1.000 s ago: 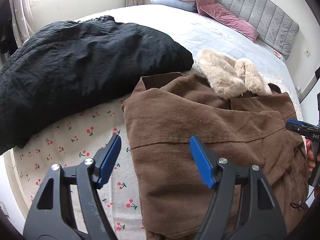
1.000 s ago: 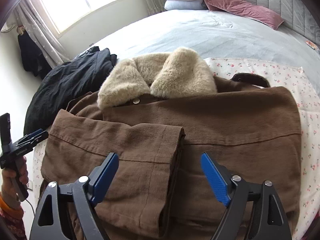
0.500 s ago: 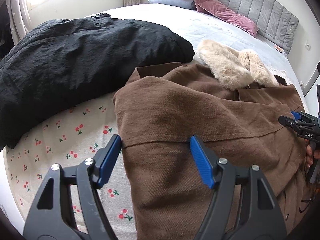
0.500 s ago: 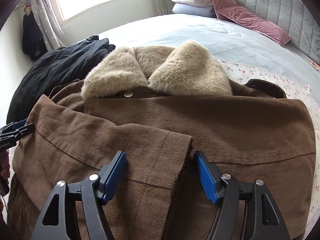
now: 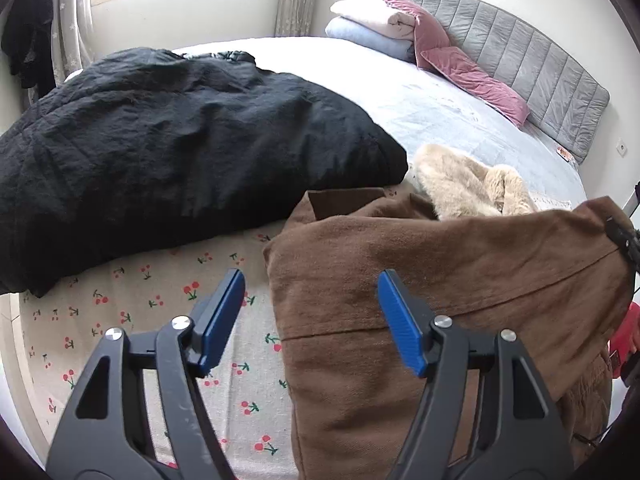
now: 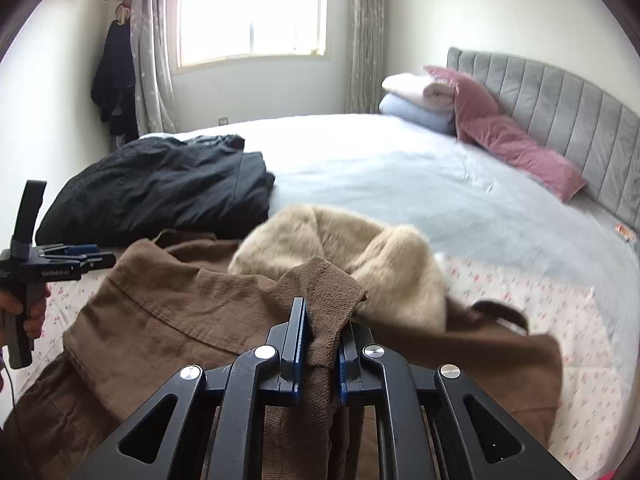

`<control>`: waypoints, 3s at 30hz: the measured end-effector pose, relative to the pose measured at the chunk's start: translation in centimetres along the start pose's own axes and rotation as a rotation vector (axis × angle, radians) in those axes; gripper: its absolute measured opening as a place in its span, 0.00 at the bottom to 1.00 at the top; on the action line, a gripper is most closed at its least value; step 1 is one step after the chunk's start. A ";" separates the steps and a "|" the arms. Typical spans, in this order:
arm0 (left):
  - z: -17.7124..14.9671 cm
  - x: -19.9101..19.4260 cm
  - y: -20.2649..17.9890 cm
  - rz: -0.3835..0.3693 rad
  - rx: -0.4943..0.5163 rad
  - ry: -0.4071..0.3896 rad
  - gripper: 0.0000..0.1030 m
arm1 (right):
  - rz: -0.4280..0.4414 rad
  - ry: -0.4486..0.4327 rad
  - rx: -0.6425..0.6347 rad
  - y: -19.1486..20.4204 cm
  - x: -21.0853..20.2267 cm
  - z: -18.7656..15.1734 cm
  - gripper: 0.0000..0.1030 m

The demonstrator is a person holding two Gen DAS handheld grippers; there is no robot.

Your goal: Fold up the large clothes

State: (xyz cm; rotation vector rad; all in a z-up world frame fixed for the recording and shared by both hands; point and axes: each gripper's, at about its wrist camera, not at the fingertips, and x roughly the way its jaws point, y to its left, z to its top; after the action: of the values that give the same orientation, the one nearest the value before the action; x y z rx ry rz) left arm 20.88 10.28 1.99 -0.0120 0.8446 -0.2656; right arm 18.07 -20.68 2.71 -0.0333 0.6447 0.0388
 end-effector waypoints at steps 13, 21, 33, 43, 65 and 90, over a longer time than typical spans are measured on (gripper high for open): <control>-4.0 4.5 -9.1 -0.021 0.292 0.046 0.62 | 0.052 0.240 0.176 -4.6 6.2 -5.7 0.40; -5.6 5.8 -8.6 0.024 0.299 0.046 0.63 | 0.030 0.241 0.179 -3.5 8.8 -9.7 0.49; -7.6 -6.7 -11.8 0.011 0.345 0.073 0.80 | 0.062 0.200 0.238 -6.8 -7.2 -7.3 0.72; -11.3 -19.3 -7.3 0.051 0.194 0.128 0.94 | 0.099 0.233 0.267 -9.7 -20.4 -11.0 0.83; -31.0 -28.8 -16.0 -0.262 0.574 0.124 0.94 | 0.259 0.306 -0.224 2.4 -38.0 -27.4 0.83; -34.4 -25.7 -17.7 -0.337 0.713 0.248 0.10 | 0.272 0.452 -0.359 4.2 -30.5 -30.6 0.06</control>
State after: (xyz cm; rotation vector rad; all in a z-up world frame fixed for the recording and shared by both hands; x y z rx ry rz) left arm -24.89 2.56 0.10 0.5580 0.9533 -0.8887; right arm -24.80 -18.63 -3.48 -0.3072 1.0850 0.4193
